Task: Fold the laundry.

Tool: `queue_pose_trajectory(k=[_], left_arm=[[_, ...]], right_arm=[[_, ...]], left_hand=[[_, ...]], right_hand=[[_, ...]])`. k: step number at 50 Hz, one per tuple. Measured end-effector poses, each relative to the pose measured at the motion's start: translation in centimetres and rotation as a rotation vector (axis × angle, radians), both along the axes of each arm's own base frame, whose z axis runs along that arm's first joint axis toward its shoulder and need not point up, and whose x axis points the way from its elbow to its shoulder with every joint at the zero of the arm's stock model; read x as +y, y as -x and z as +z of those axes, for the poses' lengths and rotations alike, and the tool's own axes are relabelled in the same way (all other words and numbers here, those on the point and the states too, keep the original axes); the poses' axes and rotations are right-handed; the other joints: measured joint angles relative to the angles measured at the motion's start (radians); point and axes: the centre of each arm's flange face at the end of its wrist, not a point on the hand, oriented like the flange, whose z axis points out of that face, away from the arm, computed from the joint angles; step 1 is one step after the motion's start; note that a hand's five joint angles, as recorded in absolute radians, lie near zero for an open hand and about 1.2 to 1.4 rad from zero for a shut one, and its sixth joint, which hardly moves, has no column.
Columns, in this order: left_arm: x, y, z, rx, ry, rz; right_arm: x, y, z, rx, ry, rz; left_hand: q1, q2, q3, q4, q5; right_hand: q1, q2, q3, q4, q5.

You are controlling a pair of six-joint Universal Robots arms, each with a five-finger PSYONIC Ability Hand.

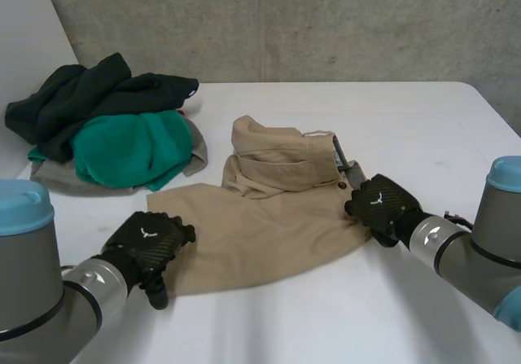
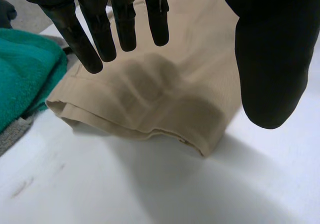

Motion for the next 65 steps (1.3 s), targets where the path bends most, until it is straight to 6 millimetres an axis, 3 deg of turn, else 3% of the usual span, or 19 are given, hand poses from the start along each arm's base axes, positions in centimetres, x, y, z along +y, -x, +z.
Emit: queue_pose_trajectory(k=[9, 13, 16, 19, 20, 21, 28, 31, 36, 42, 43, 44, 45, 46, 48, 51, 55, 59, 65], left_arm=[[-1.0, 0.4, -2.0, -0.047, 0.005, -0.014], [-2.0, 0.5, -3.1, -0.093, 0.033, -0.021], [-2.6, 0.5, -3.7, -0.118, 0.05, -0.029], [-2.6, 0.6, -3.8, -0.121, 0.053, -0.031], [-3.2, 0.9, -4.4, -0.136, 0.077, -0.047], [-3.4, 1.1, -4.5, -0.139, 0.082, -0.05], [-4.6, 1.3, -4.3, -0.14, 0.105, -0.045], [-4.8, 1.2, -2.4, -0.119, 0.144, -0.034], [-4.4, 0.9, 4.9, -0.022, 0.303, -0.008], [-1.5, 0.1, 17.9, 0.23, 0.567, -0.008], [-1.5, 0.1, 17.9, 0.23, 0.567, -0.008], [-0.4, -0.3, 21.4, 0.307, 0.627, -0.018], [0.1, -0.5, 22.9, 0.341, 0.649, -0.024], [0.1, -0.5, 22.9, 0.341, 0.649, -0.024], [0.6, -0.7, 25.5, 0.402, 0.673, -0.028], [-0.6, -0.4, 26.9, 0.431, 0.646, -0.02], [-3.5, 0.7, 26.6, 0.423, 0.582, 0.0], [-7.5, 2.2, 24.7, 0.393, 0.52, 0.025], [-12.3, 4.9, 22.5, 0.393, 0.515, 0.024]], right_arm=[[0.3, -0.8, 2.5, -0.129, 0.019, -0.037], [0.9, -1.2, 4.8, -0.213, 0.02, -0.055], [1.2, -1.4, 6.0, -0.261, 0.015, -0.069], [1.3, -1.4, 6.2, -0.267, 0.014, -0.071], [1.6, -1.6, 7.4, -0.327, 0.004, -0.101], [1.6, -1.6, 7.7, -0.339, 0.002, -0.11], [1.4, -1.5, 9.0, -0.367, 0.019, -0.166], [1.5, -1.3, 9.6, -0.361, 0.025, -0.179], [1.9, -0.7, 12.1, -0.344, 0.052, -0.193], [1.8, 0.8, 18.4, -0.391, 0.159, -0.229], [1.8, 0.8, 18.4, -0.391, 0.159, -0.229], [1.8, 1.3, 20.7, -0.425, 0.195, -0.243], [1.8, 1.5, 21.7, -0.442, 0.21, -0.249], [1.8, 1.5, 21.7, -0.442, 0.21, -0.249], [1.9, 2.0, 24.4, -0.497, 0.245, -0.262], [1.7, 2.3, 26.6, -0.547, 0.262, -0.273], [0.6, 2.4, 27.4, -0.572, 0.254, -0.287], [-1.4, 2.0, 26.5, -0.567, 0.22, -0.3], [-4.9, 0.5, 23.4, -0.543, 0.179, -0.327]], left_hand=[[0.003, 0.008, 0.001, 0.006, 0.004], [0.426, 0.409, 0.399, 0.397, 0.392], [0.584, 0.568, 0.567, 0.553, 0.546], [0.584, 0.568, 0.567, 0.553, 0.546], [0.743, 0.767, 0.76, 0.765, 0.754], [0.765, 0.814, 0.805, 0.809, 0.795], [0.765, 0.843, 0.833, 0.84, 0.812], [0.765, 0.843, 0.833, 0.84, 0.812], [0.765, 0.843, 0.833, 0.84, 0.812], [0.765, 0.844, 0.834, 0.84, 0.812], [0.765, 0.844, 0.834, 0.84, 0.812], [0.765, 0.844, 0.836, 0.84, 0.812], [0.765, 0.845, 0.837, 0.84, 0.812], [0.765, 0.845, 0.837, 0.84, 0.812], [0.765, 0.845, 0.837, 0.84, 0.812], [0.765, 0.845, 0.837, 0.84, 0.812], [0.765, 0.845, 0.837, 0.841, 0.812], [0.765, 0.845, 0.837, 0.841, 0.812], [0.765, 0.845, 0.837, 0.841, 0.812]], right_hand=[[0.014, 0.0, 0.0, 0.001, 0.003], [0.014, 0.0, 0.001, 0.004, 0.003], [0.014, 0.0, 0.001, 0.004, 0.003], [0.014, 0.0, 0.001, 0.004, 0.003], [0.014, 0.0, 0.004, 0.004, 0.003], [0.014, 0.0, 0.004, 0.004, 0.003], [0.014, 0.0, 0.004, 0.004, 0.003], [0.014, 0.0, 0.004, 0.004, 0.003], [0.014, 0.0, 0.004, 0.004, 0.003], [0.014, 0.0, 0.008, 0.004, 0.003], [0.014, 0.0, 0.008, 0.004, 0.003], [0.014, 0.0, 0.008, 0.004, 0.003], [0.014, 0.0, 0.008, 0.004, 0.003], [0.014, 0.0, 0.008, 0.004, 0.003], [0.014, 0.0, 0.008, 0.004, 0.017], [0.014, 0.0, 0.008, 0.004, 0.025], [0.014, 0.0, 0.008, 0.004, 0.025], [0.014, 0.0, 0.008, 0.004, 0.025], [0.014, 0.0, 0.008, 0.004, 0.025]])
